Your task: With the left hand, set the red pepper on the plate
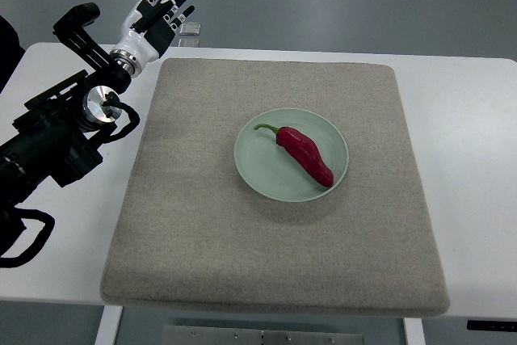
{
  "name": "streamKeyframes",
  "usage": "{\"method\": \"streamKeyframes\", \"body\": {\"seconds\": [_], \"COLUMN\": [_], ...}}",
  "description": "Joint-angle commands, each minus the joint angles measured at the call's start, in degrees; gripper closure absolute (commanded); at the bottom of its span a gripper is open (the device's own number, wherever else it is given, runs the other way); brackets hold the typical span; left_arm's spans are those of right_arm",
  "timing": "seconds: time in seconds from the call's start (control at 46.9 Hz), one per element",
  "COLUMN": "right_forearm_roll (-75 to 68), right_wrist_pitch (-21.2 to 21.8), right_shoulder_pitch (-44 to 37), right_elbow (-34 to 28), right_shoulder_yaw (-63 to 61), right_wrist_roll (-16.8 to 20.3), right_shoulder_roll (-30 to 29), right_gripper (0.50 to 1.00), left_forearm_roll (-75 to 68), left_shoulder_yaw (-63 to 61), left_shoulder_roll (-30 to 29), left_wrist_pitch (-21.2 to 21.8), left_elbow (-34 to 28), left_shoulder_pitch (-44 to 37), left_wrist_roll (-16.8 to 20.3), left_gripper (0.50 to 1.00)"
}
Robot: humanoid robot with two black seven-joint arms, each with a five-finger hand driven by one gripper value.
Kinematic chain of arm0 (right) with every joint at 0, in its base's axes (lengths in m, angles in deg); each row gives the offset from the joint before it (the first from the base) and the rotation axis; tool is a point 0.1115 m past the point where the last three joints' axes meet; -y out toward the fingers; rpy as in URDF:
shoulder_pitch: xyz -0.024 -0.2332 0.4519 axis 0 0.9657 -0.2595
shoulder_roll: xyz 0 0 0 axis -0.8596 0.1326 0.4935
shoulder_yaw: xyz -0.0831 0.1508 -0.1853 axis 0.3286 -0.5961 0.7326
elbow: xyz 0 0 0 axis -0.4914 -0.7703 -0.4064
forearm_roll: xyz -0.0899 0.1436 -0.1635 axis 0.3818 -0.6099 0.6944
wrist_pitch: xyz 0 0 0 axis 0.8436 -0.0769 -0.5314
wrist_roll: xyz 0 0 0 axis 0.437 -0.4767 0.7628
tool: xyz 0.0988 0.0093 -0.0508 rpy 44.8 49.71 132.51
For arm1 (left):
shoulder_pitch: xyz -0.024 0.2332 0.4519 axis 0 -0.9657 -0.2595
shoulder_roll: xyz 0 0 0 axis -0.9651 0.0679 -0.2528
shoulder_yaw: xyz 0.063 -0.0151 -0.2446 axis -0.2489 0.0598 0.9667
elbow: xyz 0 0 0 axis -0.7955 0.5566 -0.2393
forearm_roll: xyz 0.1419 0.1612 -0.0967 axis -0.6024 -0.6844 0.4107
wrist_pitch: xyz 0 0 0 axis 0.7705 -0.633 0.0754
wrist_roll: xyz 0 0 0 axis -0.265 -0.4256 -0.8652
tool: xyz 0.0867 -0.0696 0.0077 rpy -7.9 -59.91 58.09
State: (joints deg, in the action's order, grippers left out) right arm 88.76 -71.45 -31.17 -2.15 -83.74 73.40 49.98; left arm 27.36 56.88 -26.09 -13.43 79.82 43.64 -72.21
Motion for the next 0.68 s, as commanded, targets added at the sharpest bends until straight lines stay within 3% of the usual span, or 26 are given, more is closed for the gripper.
{"method": "streamKeyframes", "body": {"seconds": [0.0, 0.661], "right_forearm_roll": [0.0, 0.5], "right_wrist_pitch": [0.1, 1.4], "right_shoulder_pitch": [0.0, 1.8], "right_elbow": [0.0, -3.2], "right_shoulder_yaw": [0.0, 0.3], "right_wrist_roll": [0.0, -0.3], "right_shoulder_roll": [0.0, 0.0], "right_gripper": [0.572, 0.572], "left_forearm_roll": [-0.1, -0.1], "left_shoulder_yaw": [0.4, 0.7], "left_shoulder_roll": [0.0, -1.5], "left_wrist_pitch": [0.0, 0.4], "left_elbow": [0.1, 0.1], "left_shoulder_pitch": [0.0, 0.1], "left_wrist_roll": [0.0, 0.0], "left_gripper": [0.508, 0.508]}}
